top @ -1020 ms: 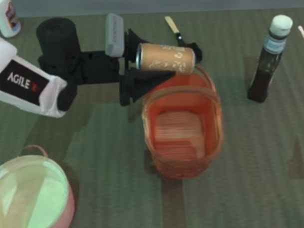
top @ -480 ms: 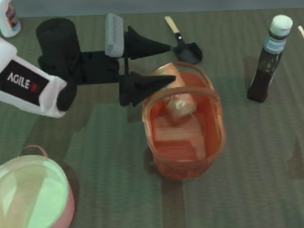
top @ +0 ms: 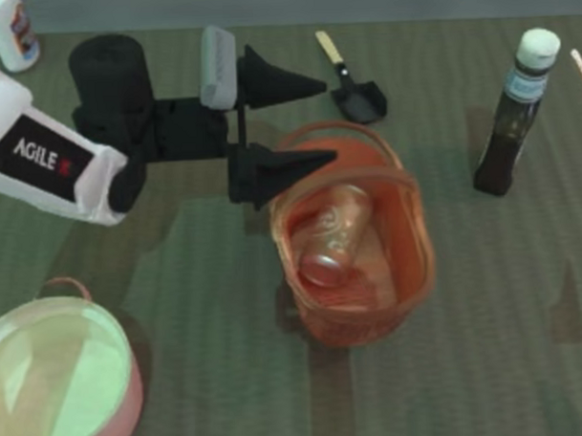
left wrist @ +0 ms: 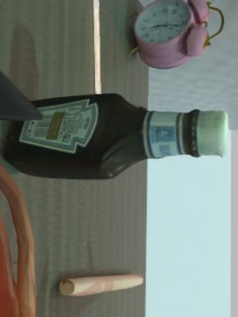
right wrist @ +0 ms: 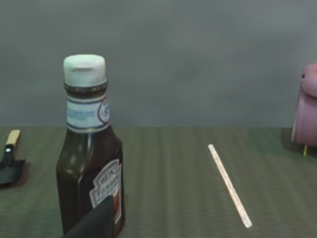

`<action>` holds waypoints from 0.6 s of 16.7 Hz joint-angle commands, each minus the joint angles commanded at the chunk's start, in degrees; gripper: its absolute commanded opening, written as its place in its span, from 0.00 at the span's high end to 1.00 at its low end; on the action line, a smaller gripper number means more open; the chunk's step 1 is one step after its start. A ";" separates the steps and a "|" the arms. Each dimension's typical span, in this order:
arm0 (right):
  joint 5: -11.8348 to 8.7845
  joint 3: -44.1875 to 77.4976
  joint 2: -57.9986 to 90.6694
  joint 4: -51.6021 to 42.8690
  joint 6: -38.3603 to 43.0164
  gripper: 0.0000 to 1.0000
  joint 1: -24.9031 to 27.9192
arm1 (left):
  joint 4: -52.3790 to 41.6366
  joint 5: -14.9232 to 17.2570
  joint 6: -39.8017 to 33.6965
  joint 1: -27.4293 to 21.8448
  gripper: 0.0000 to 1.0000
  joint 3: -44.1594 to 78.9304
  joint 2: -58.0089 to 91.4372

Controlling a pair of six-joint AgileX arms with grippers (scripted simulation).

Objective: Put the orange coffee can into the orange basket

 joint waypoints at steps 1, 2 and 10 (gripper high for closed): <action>0.00 0.00 0.00 0.00 0.00 0.00 0.00 | 0.00 0.00 0.00 0.00 0.00 0.00 0.00; -0.04 0.56 0.56 -0.49 -0.31 0.00 0.25 | -0.35 -0.37 -0.15 0.11 0.00 -0.32 -0.52; -0.23 26.40 26.34 -20.53 -12.86 0.00 8.89 | -12.77 -15.13 -4.19 4.66 0.00 -12.47 -24.09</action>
